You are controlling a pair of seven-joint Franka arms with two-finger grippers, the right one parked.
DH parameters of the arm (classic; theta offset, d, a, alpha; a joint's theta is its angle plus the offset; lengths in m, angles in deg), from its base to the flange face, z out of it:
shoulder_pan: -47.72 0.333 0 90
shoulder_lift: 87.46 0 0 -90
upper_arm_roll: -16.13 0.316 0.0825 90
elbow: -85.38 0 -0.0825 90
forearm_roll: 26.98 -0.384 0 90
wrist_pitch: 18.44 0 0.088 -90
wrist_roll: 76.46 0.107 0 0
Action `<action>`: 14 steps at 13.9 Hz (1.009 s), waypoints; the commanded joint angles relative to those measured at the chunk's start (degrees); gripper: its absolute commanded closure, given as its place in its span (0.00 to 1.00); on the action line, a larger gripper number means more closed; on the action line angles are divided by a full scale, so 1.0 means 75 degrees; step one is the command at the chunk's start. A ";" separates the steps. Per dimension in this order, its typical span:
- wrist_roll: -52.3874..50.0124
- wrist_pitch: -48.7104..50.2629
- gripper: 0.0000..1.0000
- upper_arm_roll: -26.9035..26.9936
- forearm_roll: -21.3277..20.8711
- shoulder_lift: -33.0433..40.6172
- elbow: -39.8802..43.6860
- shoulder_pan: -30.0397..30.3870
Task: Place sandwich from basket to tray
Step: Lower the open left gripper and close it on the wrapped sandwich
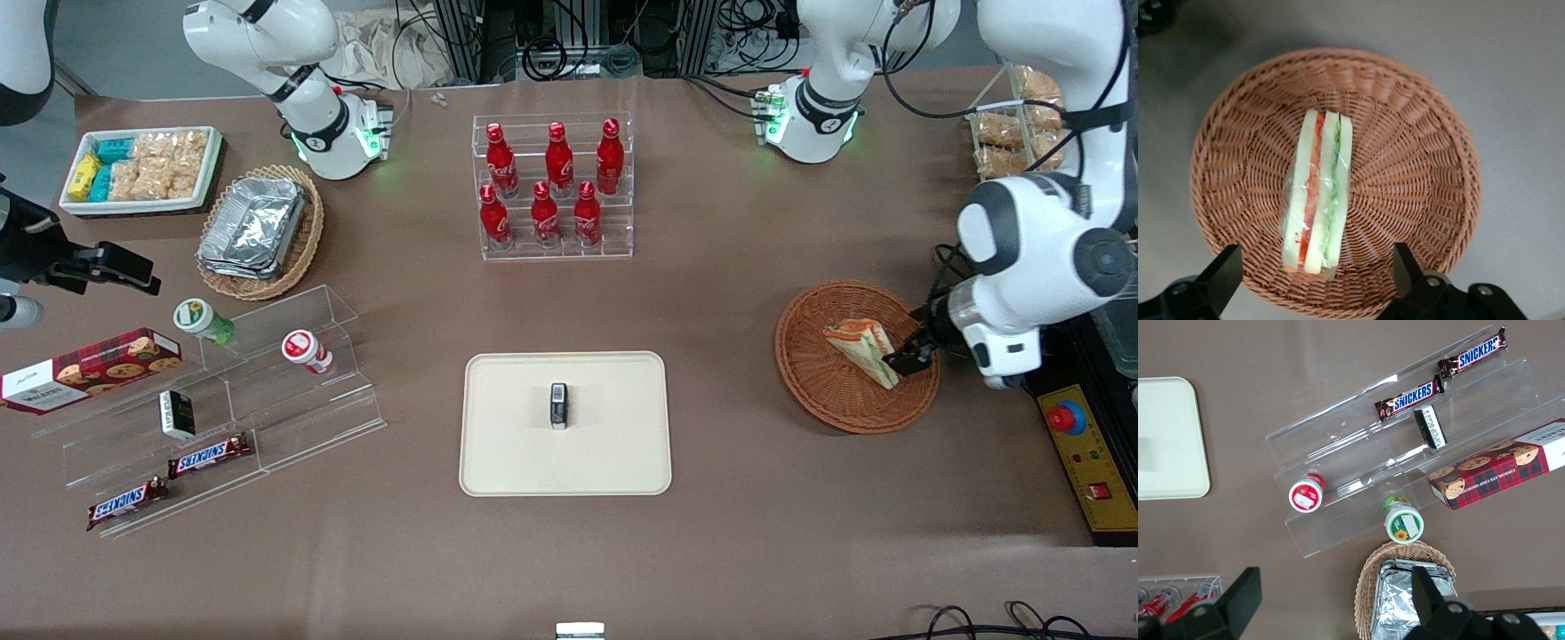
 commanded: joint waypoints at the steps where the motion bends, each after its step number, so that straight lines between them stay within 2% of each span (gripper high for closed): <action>1: -0.0542 -0.0812 0.00 0.0015 -0.0426 -0.0024 -0.0549 -0.0232; 2: -0.0483 -0.1176 0.00 0.0015 -0.0484 -0.0036 -0.0807 -0.0243; 4: -0.0495 -0.1285 0.00 0.0015 -0.1010 -0.0188 -0.0926 -0.0337; 12: -0.0600 -0.1448 0.01 -0.0055 -0.0942 -0.0458 -0.0985 -0.0466; 13: -0.0623 -0.1530 0.13 -0.0055 -0.0930 -0.0481 -0.0985 -0.0478; 14: -0.0624 -0.1542 0.30 -0.0055 -0.0930 -0.0528 -0.0985 -0.0478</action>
